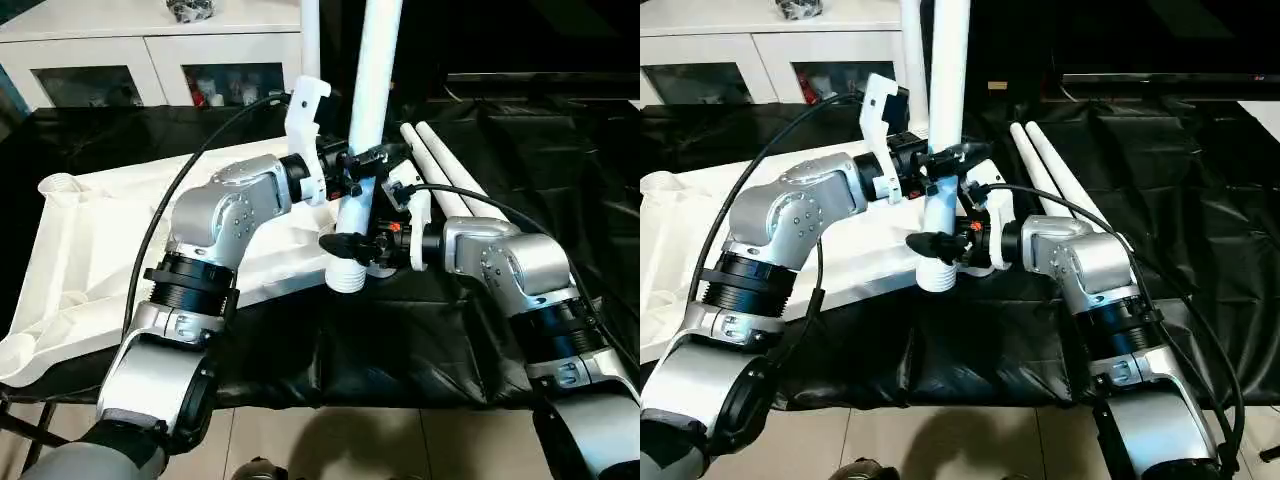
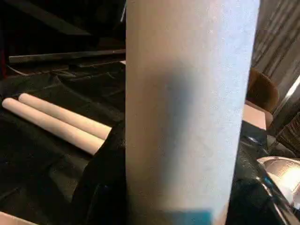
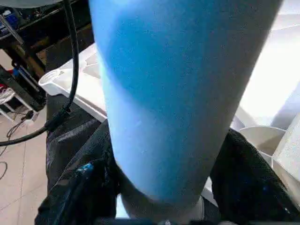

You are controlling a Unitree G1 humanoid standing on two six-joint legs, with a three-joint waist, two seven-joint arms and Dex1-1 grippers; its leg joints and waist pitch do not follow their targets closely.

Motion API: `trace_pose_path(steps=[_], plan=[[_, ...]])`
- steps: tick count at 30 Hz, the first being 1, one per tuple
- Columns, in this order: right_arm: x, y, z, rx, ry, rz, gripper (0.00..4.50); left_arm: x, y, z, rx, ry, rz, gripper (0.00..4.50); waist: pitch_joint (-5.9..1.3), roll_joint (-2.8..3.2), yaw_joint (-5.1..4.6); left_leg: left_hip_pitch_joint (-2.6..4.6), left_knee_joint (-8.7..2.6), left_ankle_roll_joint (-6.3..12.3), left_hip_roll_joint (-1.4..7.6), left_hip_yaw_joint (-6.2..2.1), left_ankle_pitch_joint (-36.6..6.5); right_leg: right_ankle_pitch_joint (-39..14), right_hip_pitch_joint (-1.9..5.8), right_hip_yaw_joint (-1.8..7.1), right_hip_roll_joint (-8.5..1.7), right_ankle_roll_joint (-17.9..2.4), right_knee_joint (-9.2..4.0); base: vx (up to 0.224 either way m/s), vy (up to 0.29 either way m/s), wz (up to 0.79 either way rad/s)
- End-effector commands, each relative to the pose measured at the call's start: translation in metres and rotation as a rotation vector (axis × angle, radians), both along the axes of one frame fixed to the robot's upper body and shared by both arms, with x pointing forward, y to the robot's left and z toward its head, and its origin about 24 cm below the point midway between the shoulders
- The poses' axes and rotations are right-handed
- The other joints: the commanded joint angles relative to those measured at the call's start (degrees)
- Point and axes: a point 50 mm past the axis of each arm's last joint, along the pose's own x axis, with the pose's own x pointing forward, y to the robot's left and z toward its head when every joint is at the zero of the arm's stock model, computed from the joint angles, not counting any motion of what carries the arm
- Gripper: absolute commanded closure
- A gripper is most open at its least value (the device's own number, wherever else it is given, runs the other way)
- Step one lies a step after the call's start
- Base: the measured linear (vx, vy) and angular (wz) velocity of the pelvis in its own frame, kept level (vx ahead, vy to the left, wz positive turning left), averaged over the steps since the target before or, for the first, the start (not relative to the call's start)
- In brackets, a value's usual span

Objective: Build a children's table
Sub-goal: Insert table leg to table base

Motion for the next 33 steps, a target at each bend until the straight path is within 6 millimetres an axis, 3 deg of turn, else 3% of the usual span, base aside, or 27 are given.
trace_pose_path(steps=[1, 3, 4, 10, 22, 23, 24, 28, 33], plan=[[0.002, -0.001, 0.004, 0.001, -0.023, -0.013, 1.84, -0.004, -0.002, 0.003, 0.014, -0.025, -0.027, 2.67, -4.92, -1.02, 0.16, 0.87, -3.0, 3.13, 1.88, -1.25, -2.8, -4.5, 3.66, 2.42, -3.76, -12.8, -3.27, 0.0, 0.0, 0.0], [0.002, -0.001, 0.003, 0.004, -0.018, -0.007, 1.84, -0.004, -0.002, 0.003, 0.013, -0.025, -0.032, 2.67, -4.96, -1.05, 0.16, 0.85, -2.99, 3.07, 1.89, -1.26, -2.8, -4.5, 3.73, 2.43, -3.78, -12.8, -3.2, 0.0, 0.0, 0.0], [0.001, -0.001, 0.003, 0.007, -0.012, -0.001, 2.13, -0.004, -0.003, 0.003, 0.004, -0.02, -0.033, 2.67, -4.97, -1.02, 0.17, 0.84, -2.98, 3.11, 1.89, -1.27, -2.7, -4.4, 3.71, 2.43, -3.78, -12.8, -3.21, 0.0, 0.0, 0.0], [-0.001, 0.0, 0.002, 0.016, 0.003, 0.016, 2.53, -0.004, -0.003, 0.004, -0.001, -0.019, -0.032, 2.67, -4.95, -1.03, 0.16, 0.81, -2.94, 3.27, 1.85, -1.25, -2.8, -4.5, 3.72, 2.43, -3.76, -12.8, -3.24, 0.0, 0.0, 0.0], [0.0, -0.001, 0.002, 0.039, 0.008, 0.012, 2.61, -0.003, -0.002, 0.008, -0.032, -0.011, -0.026, 2.67, -4.98, -1.1, 0.2, 0.83, -2.91, 3.33, 1.83, -1.24, -2.7, -4.5, 3.73, 2.42, -3.76, -12.8, -3.26, 0.0, 0.0, 0.0], [0.0, -0.001, 0.002, 0.04, 0.006, 0.009, 2.61, -0.003, -0.001, 0.008, -0.034, -0.013, -0.019, 2.11, -4.97, -1.07, 0.18, 0.81, -2.91, 3.36, 1.84, -1.24, -2.7, -4.4, 3.72, 2.42, -3.73, -12.9, -3.23, 0.0, 0.0, 0.0], [0.0, -0.001, 0.002, 0.04, 0.006, 0.007, 2.61, -0.003, -0.001, 0.008, -0.038, -0.013, -0.02, 1.97, -4.98, -1.08, 0.18, 0.81, -2.91, 3.37, 1.84, -1.25, -2.6, -4.4, 3.74, 2.42, -3.74, -12.9, -3.22, 0.0, 0.0, 0.0], [0.002, -0.002, 0.002, 0.038, -0.006, -0.019, 2.61, -0.006, -0.002, 0.017, -0.124, -0.012, -0.068, 1.6, -5.01, -1.08, 0.26, 0.82, -2.88, 3.44, 1.82, -1.23, -2.5, -4.3, 3.72, 2.39, -3.77, -13.2, -3.18, 0.0, 0.0, 0.0], [0.004, -0.005, 0.0, 0.077, -0.061, -0.067, 2.61, -0.016, 0.0, 0.044, -0.331, -0.168, -0.122, 1.5, -5.03, -1.08, 0.31, 0.71, -2.9, 3.54, 1.99, -1.28, -2.8, -3.6, 3.8, 2.39, -4.01, -13.7, -3.12, 0.0, 0.0, 0.0]])
